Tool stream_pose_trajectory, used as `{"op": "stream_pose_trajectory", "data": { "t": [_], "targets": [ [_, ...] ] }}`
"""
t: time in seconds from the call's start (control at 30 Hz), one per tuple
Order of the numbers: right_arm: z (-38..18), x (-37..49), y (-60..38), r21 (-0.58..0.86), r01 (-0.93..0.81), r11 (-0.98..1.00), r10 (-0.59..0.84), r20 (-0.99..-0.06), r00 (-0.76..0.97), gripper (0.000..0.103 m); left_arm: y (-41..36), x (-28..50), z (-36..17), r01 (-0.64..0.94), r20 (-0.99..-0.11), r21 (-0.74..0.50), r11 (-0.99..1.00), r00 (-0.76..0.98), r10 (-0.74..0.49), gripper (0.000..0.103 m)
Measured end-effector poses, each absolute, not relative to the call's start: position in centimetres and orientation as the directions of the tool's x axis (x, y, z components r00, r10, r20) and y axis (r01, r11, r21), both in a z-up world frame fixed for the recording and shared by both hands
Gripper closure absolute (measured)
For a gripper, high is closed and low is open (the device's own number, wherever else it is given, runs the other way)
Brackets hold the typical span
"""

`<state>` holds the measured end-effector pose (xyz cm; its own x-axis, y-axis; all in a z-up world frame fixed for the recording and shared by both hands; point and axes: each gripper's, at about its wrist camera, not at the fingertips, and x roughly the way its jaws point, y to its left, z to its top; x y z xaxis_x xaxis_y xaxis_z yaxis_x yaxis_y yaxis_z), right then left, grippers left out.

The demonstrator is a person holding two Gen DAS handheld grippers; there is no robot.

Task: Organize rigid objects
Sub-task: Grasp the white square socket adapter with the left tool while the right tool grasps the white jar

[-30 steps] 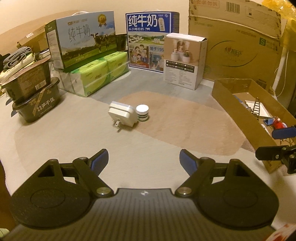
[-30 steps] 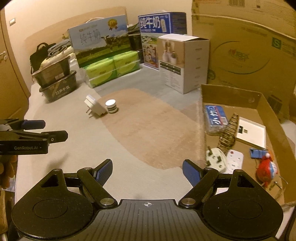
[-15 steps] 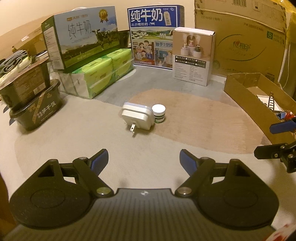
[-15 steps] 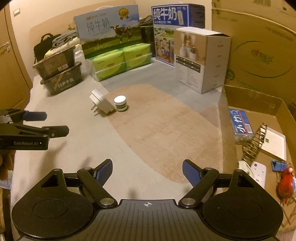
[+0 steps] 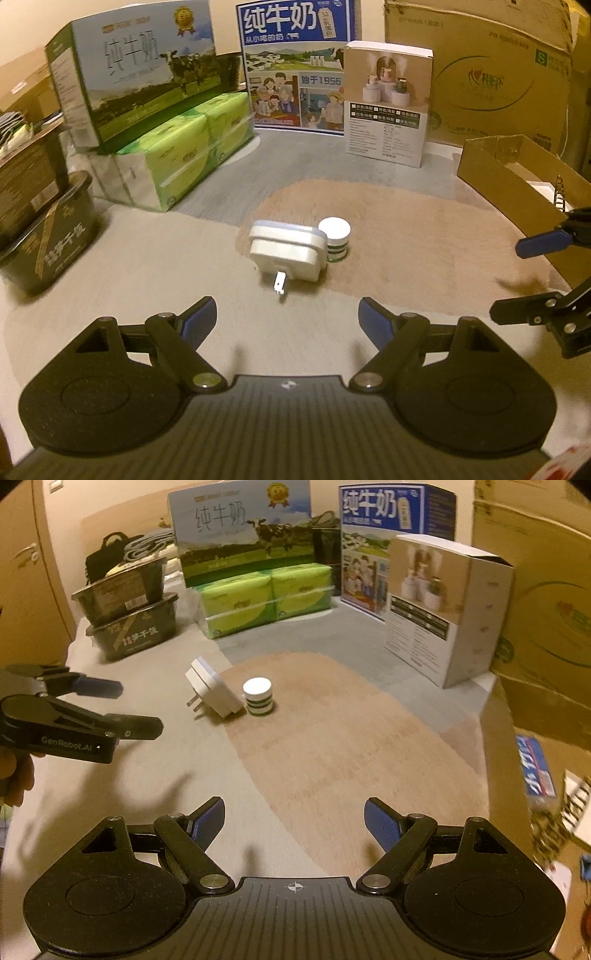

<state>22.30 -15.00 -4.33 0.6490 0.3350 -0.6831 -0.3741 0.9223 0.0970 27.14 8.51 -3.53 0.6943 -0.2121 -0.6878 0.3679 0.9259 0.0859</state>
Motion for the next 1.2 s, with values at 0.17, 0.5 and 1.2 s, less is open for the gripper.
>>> {"op": "stream_pose_trajectory", "data": {
  "t": [0.17, 0.5, 1.2],
  "targets": [
    [-5.1, 24.2, -14.3, 0.086, -0.400, 0.913, 0.348, -0.674, 0.651, 0.021, 8.4, 29.3, -4.3, 0.412, -0.689, 0.095, 0.906, 0.684, -0.239, 0.021],
    [-6.2, 27.8, -13.9, 0.095, -0.412, 0.906, 0.367, -0.662, 0.654, 0.021, 7.6, 33.0, -5.8, 0.465, -0.683, 0.108, 0.879, 0.677, -0.274, 0.022],
    [-8.0, 31.8, -11.9, 0.097, -0.464, 0.880, 0.411, -0.645, 0.644, 0.027, 9.1, 34.4, -6.5, 0.471, -0.679, 0.077, 0.879, 0.670, -0.299, 0.041]
  ]
}}
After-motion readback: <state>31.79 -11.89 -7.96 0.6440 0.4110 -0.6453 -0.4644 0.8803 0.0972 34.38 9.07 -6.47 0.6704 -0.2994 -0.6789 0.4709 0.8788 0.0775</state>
